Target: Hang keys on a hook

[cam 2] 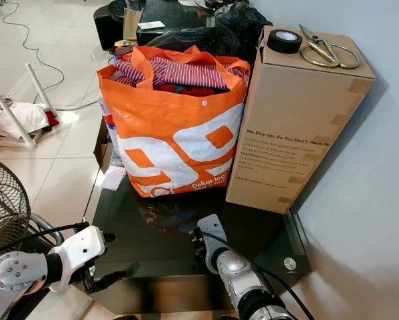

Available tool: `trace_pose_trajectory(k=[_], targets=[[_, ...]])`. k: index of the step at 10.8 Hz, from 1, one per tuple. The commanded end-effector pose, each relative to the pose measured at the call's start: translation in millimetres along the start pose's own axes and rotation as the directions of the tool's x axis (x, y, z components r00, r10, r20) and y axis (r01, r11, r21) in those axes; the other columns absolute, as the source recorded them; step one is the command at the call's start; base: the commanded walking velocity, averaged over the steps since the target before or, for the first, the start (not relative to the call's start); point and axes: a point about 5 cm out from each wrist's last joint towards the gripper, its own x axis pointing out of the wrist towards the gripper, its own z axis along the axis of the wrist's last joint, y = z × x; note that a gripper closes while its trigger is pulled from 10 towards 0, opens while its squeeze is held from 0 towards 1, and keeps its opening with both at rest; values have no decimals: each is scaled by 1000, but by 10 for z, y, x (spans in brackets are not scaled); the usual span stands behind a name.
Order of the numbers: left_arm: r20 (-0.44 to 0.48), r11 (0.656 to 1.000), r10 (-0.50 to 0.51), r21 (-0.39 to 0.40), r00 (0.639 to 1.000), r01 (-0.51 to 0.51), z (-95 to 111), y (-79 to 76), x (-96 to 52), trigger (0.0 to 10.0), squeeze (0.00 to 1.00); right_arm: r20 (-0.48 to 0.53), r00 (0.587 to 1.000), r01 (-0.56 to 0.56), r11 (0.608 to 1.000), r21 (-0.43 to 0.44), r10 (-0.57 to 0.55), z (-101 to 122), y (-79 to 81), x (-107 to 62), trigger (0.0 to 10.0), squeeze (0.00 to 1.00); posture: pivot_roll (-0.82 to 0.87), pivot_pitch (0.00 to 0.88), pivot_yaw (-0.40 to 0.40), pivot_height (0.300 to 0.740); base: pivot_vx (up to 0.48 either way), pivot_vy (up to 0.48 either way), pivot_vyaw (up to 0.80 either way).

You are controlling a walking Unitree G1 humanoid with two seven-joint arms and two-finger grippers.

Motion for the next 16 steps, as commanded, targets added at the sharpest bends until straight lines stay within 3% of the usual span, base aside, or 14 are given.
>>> trace_pose_trajectory(k=[1, 8, 11, 13, 16], targets=[[3, 1000, 3, 23, 1000, -3, 31, 18, -2, 10000, 0, -21, 1000, 8, 1000, -1, -8, -44, -21, -8, 0, 0, -3, 0, 12, 740, 0, 0, 0], [11, 1000, 15, 24, 1000, -15, 49, 41, 39, 10000, 0, 70, 997, 16, 1000, -21, -15, 116, -175, -52, 0, 0, -8, 0, 4, 740, 0, 0, 0], [28, 1000, 6, 22, 1000, -7, 73, 36, 79, 10000, 0, 235, 972, -12, 1000, 17, 8, 347, -310, -214, 0, 0, -29, 0, 6, 740, 0, 0, 0], [75, 999, -51, 11, 996, 50, 130, -11, 109, 10000, 0, 260, 965, -41, 999, 3, 39, 363, -315, -327, 0, 0, -42, 0, 9, 740, 0, 0, 0], [189, 998, -44, -45, 981, 53, 276, 7, 101, 10000, 4, 257, 964, -67, 998, 10, 62, 375, -232, -374, 0, 0, -41, 0, 5, 740, 0, 0, 0]])
